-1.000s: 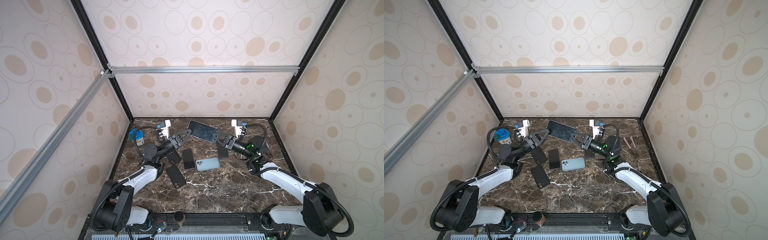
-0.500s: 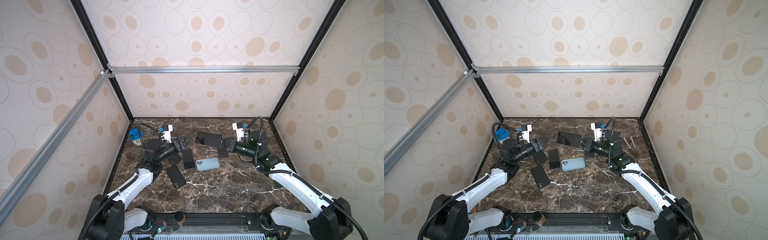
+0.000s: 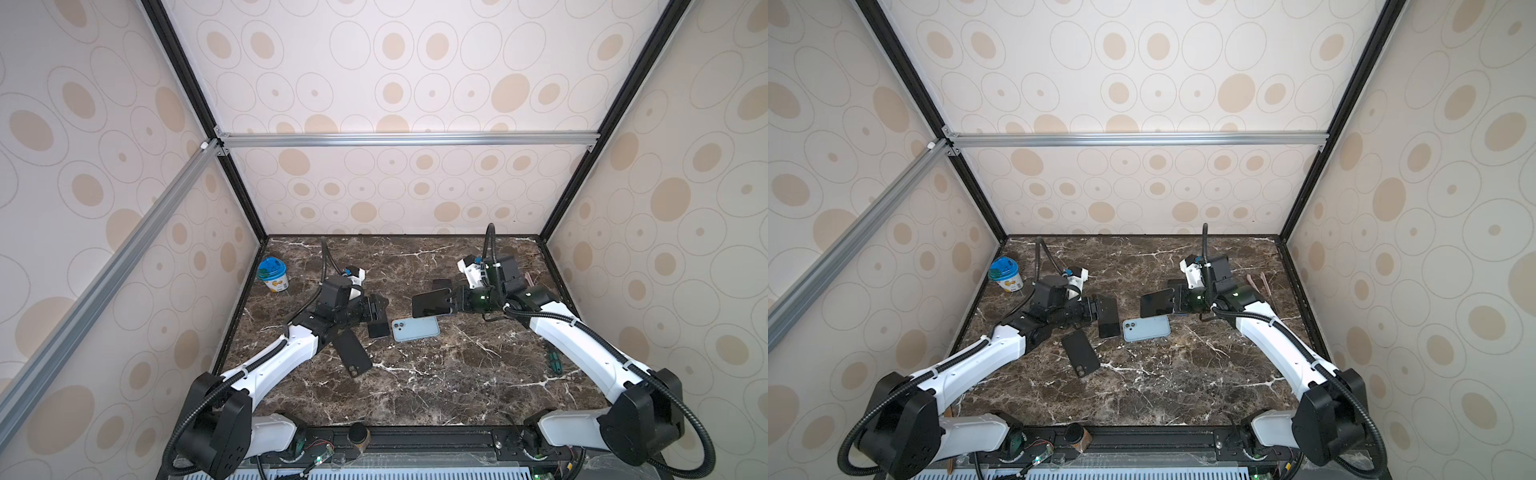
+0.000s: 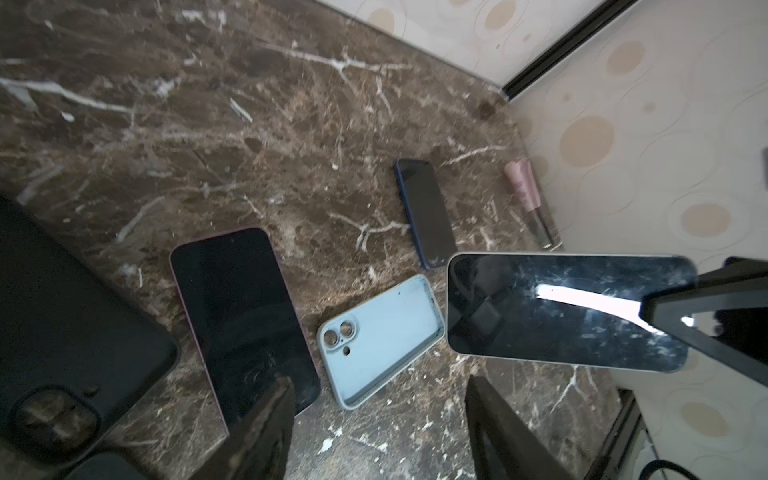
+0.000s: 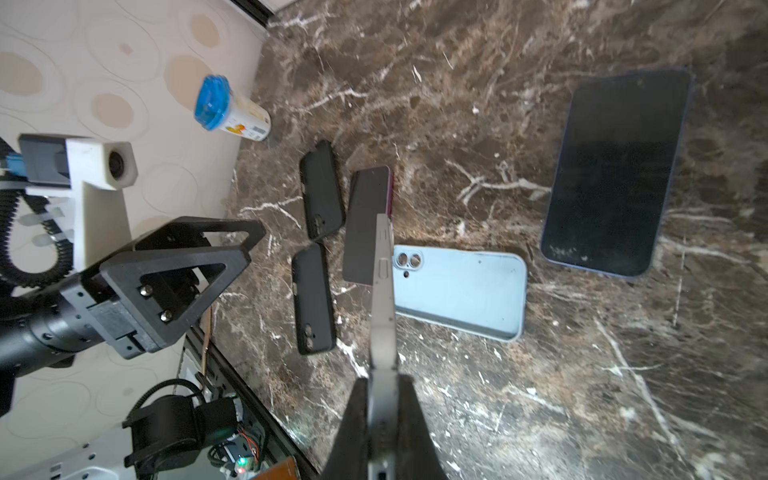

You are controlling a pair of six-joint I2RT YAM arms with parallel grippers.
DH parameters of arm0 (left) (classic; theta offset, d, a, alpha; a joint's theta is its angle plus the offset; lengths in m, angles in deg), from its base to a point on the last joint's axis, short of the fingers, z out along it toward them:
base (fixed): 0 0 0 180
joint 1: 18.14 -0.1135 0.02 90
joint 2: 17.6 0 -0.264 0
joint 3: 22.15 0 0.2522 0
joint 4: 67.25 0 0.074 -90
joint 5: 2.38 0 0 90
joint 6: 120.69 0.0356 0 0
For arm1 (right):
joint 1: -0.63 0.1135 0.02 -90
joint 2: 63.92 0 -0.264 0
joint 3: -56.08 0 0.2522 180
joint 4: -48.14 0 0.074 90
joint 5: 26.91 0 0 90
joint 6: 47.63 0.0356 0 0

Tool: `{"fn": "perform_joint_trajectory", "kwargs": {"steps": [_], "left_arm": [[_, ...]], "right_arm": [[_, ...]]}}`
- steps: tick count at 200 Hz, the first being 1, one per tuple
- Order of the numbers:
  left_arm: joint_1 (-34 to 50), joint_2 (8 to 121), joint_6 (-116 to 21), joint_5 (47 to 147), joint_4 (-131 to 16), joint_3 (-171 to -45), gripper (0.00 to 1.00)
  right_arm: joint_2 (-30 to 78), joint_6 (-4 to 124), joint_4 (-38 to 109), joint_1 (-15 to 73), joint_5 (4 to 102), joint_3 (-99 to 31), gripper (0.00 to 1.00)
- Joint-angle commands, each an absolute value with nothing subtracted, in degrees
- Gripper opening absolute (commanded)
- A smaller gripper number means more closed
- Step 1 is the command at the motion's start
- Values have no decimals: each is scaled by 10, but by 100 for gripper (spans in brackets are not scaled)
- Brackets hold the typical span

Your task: Put the phone into the phone case

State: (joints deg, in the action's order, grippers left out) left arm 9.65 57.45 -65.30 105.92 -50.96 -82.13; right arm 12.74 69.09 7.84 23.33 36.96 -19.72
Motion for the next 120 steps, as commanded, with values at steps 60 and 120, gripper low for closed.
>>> {"fn": "perform_joint_trajectory", "kwargs": {"steps": [60,120], "left_arm": [[174,676,-659,974,-463,-875,52],[188,702,-693,1014,-529,-833,45]], "right_arm": [[192,628,34,222,301,-230,0],[244,613,12,214,275,-255,0]]}}
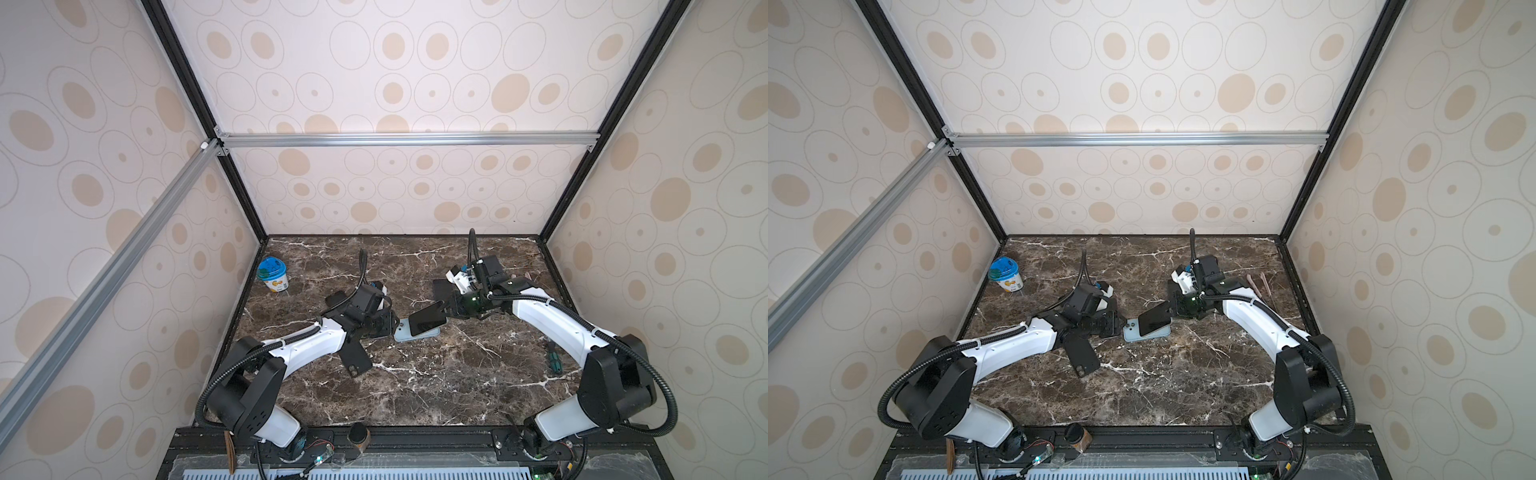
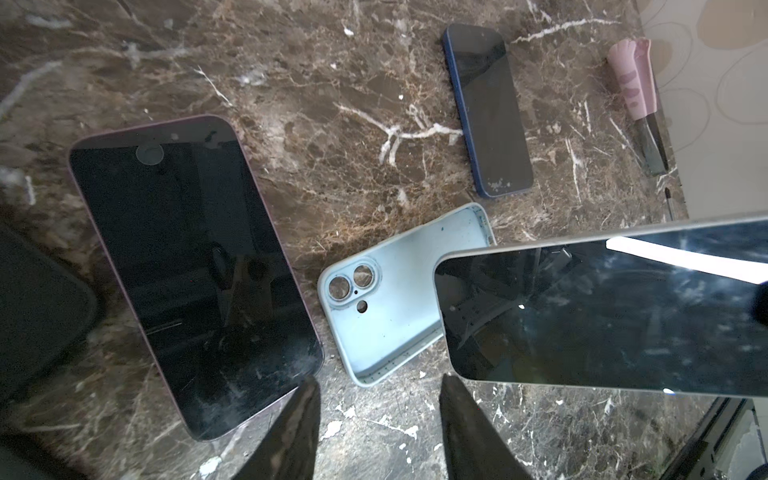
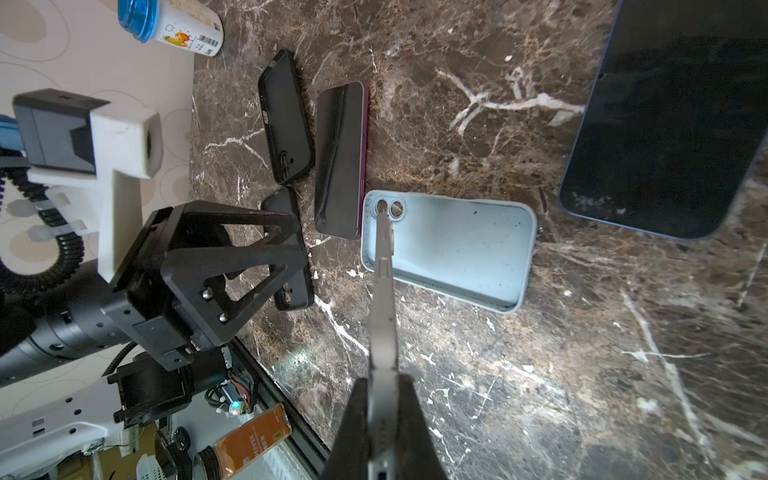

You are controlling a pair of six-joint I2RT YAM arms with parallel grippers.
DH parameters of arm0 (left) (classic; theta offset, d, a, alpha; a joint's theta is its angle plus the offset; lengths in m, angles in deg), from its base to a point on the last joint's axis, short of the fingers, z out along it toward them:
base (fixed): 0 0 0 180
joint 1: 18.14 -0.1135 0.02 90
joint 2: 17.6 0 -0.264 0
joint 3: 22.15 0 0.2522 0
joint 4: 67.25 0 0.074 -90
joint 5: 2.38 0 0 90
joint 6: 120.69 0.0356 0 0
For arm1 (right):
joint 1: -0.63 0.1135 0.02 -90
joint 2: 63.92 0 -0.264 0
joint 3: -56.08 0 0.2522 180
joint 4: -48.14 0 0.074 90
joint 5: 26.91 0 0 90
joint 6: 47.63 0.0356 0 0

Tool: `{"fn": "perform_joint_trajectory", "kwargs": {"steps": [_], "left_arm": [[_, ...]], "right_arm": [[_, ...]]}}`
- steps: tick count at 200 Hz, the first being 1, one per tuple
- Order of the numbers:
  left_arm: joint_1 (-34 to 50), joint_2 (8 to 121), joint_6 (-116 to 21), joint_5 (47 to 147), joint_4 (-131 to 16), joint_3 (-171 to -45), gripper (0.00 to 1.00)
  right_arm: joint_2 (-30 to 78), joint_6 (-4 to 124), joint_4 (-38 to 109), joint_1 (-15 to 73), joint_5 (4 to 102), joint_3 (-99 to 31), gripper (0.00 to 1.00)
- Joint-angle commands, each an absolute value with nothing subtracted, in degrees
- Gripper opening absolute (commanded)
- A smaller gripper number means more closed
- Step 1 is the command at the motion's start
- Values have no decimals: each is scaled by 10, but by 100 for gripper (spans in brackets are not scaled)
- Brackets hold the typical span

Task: Put the phone into the phone case
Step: 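Lower the phone onto the light blue case while the left gripper grips its rim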

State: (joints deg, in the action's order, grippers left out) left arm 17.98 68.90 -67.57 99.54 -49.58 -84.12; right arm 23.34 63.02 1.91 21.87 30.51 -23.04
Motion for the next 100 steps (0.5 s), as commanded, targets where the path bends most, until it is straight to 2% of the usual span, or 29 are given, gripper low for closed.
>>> {"fn": "perform_joint_trajectory", "kwargs": {"steps": [1,38,100], "left_arm": [[188,703,-693,1015,-530,-832,45],[189,719,-707,1037,-557,-814,41],[192,745,-715,1040,-574,-810,42]], "right_arm": [[245,612,12,214,275,-255,0],[269,609,6,212,271,-265,0],[285,598,17,212,271,-259,0]]}}
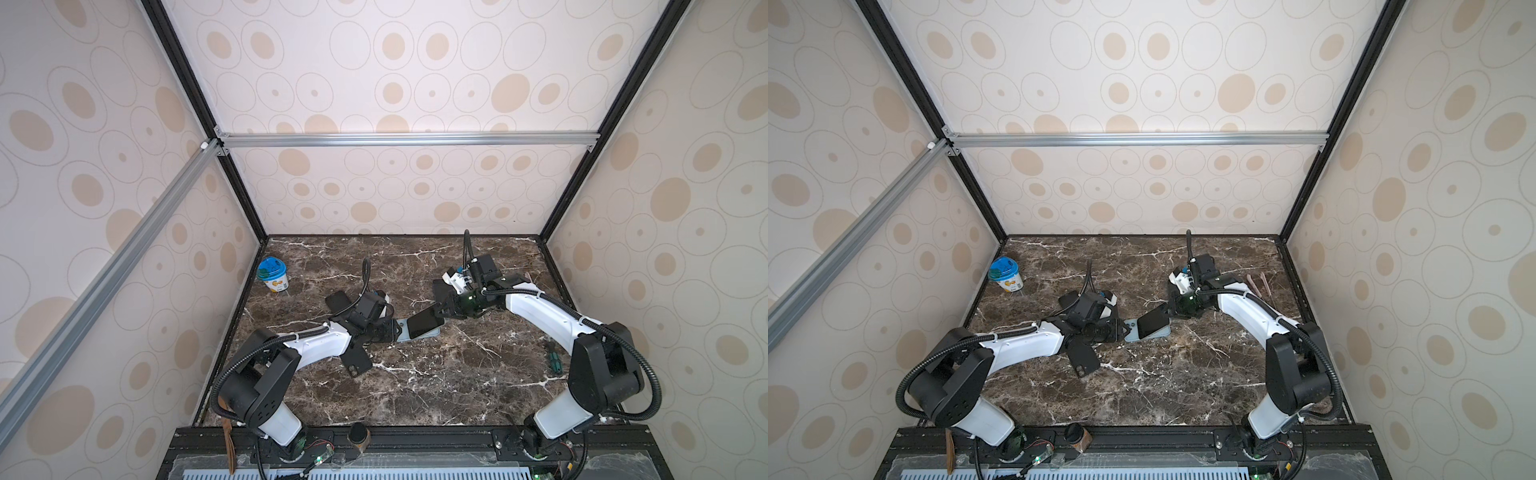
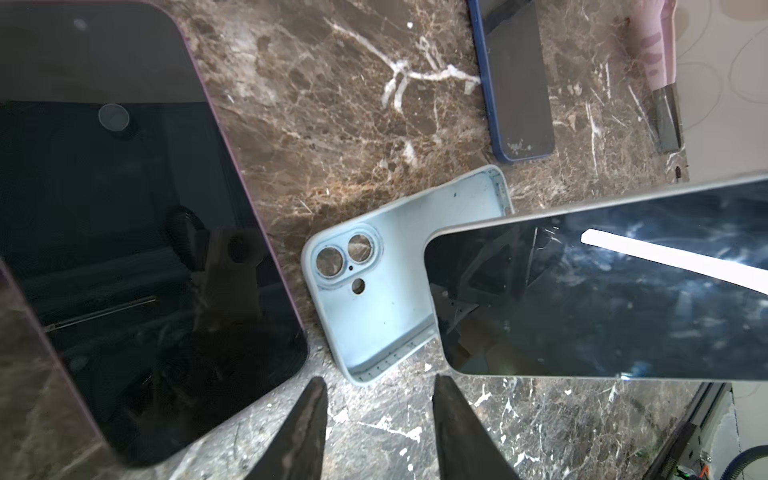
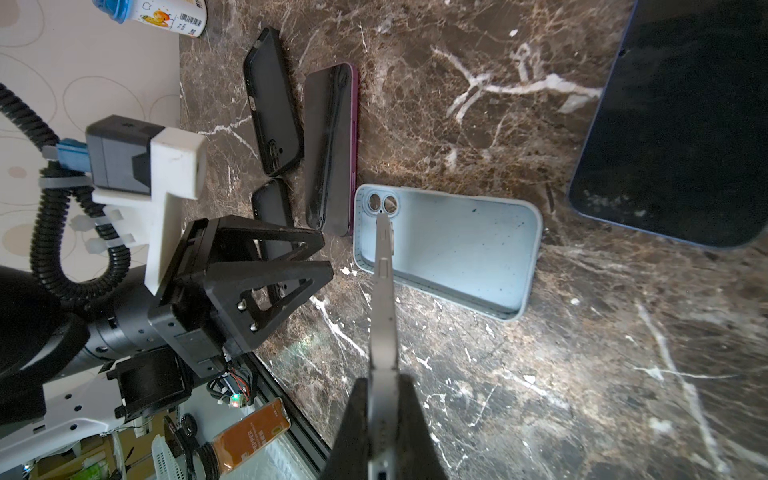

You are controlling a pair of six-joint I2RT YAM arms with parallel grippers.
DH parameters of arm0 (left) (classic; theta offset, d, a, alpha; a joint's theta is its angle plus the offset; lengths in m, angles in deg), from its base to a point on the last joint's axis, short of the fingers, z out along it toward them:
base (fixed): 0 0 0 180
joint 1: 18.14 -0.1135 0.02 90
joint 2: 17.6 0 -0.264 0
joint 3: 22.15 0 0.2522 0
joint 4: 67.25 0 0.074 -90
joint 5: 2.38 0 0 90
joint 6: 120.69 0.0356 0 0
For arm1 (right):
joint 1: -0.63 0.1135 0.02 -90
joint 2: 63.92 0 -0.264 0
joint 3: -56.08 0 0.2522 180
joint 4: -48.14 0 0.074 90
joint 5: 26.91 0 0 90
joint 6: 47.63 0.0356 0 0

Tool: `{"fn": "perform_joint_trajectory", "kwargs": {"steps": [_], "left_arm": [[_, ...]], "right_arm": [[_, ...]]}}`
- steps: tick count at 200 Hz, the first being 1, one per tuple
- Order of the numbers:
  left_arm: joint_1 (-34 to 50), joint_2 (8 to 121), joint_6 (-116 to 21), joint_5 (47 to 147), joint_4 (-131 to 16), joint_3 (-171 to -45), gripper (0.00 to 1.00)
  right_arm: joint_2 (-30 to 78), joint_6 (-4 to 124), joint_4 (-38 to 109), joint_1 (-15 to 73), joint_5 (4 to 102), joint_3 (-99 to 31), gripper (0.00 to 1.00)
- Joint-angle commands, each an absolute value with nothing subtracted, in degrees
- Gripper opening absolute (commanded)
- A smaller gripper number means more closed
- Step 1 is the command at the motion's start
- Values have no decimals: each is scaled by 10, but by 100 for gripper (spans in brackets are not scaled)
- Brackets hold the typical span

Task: Put the phone into the phone case
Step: 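Lower the phone onto the light blue case while the left gripper grips its rim, then press the phone into the light blue case while the left gripper holds the case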

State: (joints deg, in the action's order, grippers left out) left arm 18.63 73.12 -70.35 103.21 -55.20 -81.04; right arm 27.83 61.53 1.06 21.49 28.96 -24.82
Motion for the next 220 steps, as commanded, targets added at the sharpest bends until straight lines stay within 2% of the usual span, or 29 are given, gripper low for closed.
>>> {"fn": "perform_joint_trajectory", "kwargs": {"steps": [1,79,145,200,220], "left_arm": [[192,746,-715,1040,-574,-810,42],[193,788,-728,1034,-594,-814,41],[194,812,-722,1009,-575,-827,53],[191,805,-721,971,-556,-836,55],[190,805,-717,978,-558,-840,52]], "right_arm": [[286,597,17,212,271,-259,0],[308,592,28,205,254,-262,0],[312,592,30,199,247,-273,0],[333,605,57,198,228,-269,0],[345,608,65,198,221,-270,0]]}}
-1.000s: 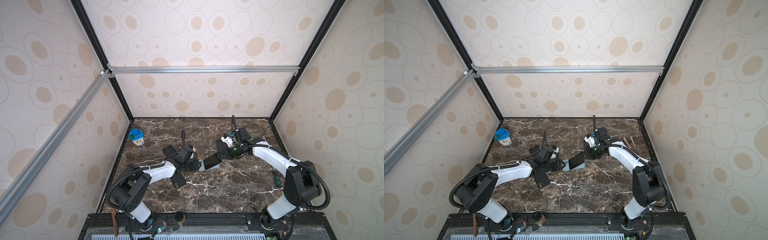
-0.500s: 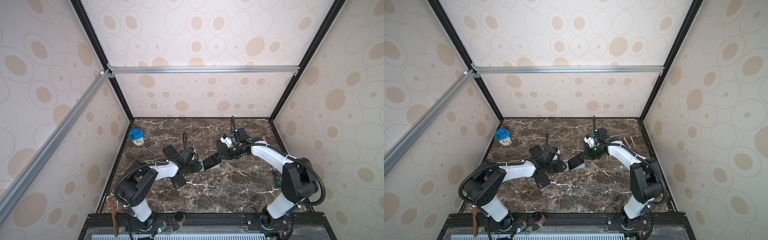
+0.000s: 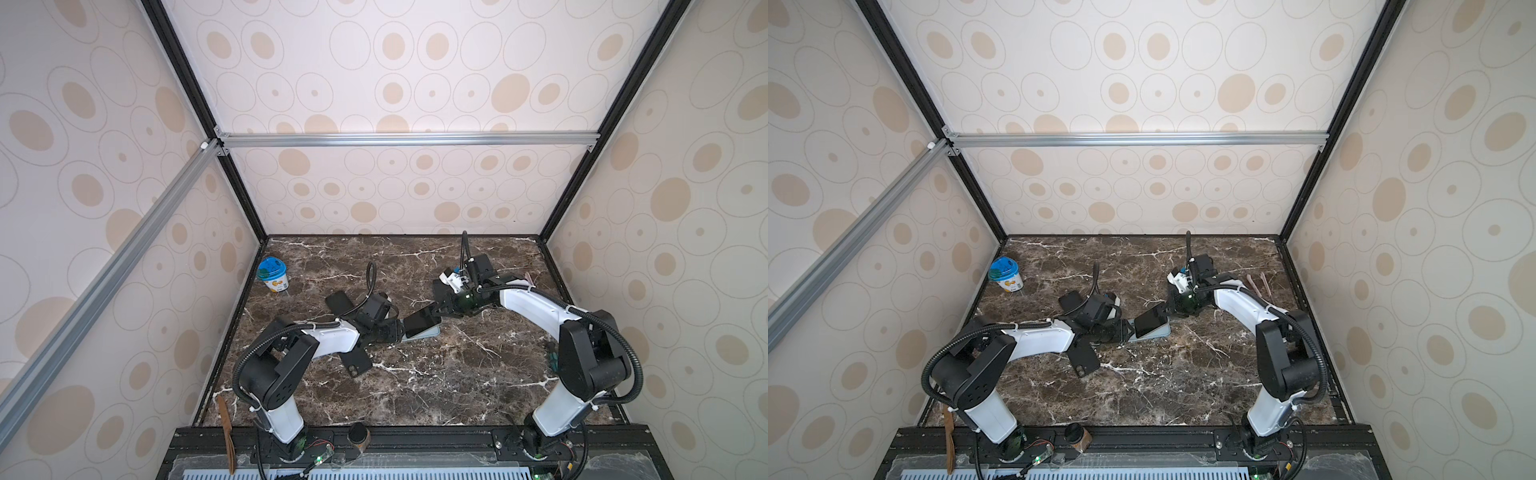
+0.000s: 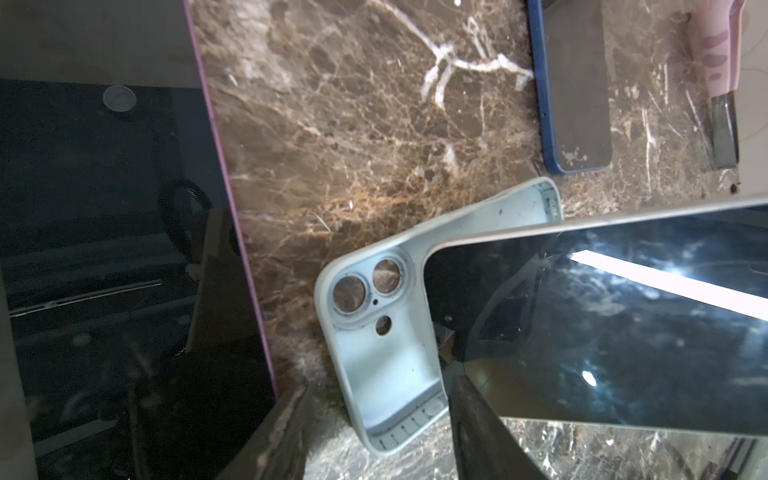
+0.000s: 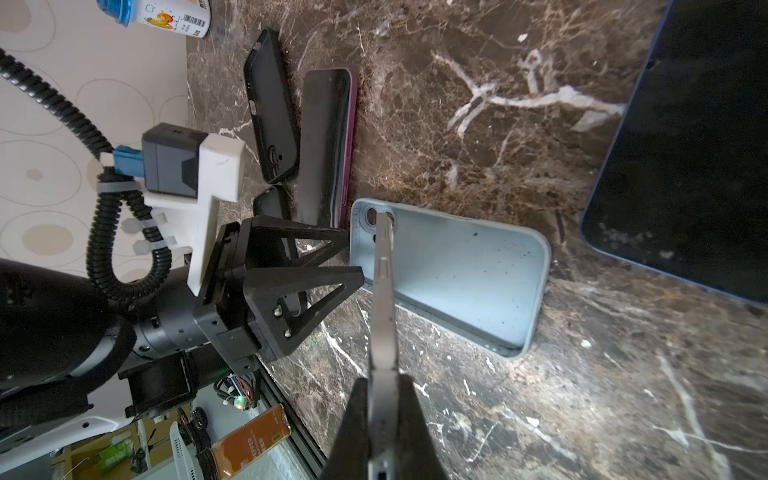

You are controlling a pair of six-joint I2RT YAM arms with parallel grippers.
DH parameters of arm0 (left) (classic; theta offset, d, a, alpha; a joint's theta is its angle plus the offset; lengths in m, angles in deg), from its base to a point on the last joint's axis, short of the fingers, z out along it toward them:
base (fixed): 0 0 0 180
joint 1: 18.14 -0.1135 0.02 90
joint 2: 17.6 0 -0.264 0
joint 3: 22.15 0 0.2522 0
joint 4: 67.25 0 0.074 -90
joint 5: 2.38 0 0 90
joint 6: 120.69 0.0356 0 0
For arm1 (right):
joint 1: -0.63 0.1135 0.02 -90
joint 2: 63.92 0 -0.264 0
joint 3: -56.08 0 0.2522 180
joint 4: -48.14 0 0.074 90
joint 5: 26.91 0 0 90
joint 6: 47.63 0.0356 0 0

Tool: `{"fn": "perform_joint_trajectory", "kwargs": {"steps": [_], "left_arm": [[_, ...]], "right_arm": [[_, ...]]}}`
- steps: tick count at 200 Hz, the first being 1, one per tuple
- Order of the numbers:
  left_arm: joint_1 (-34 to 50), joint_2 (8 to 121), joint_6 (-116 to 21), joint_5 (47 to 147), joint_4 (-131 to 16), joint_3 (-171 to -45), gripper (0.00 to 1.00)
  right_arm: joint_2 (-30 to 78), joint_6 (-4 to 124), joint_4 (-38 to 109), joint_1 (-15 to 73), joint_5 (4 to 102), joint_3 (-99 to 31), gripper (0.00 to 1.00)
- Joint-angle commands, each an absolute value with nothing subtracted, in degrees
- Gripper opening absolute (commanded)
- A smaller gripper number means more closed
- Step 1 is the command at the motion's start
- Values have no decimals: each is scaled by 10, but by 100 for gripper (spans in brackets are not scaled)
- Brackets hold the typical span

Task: Put the phone into the phone case
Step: 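Press the phone into the light blue case while the left gripper holds the case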

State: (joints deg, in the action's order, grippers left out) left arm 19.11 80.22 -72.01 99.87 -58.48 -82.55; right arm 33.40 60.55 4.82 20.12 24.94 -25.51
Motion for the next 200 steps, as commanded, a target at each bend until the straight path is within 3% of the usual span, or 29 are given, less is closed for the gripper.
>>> {"fn": "perform_joint_trajectory", "kwargs": {"steps": [1,106,200], "left_arm": [[190,806,-717,979,-559,-840,52],[181,828,-728,1059,-637,-832,37],[151,836,-724,1139,-693,-816,37]], "right_arm": [[345,608,66,199,220,-270,0],[397,621,78,196,194,-260,0],[402,654,125,194,195,-207,0]]}}
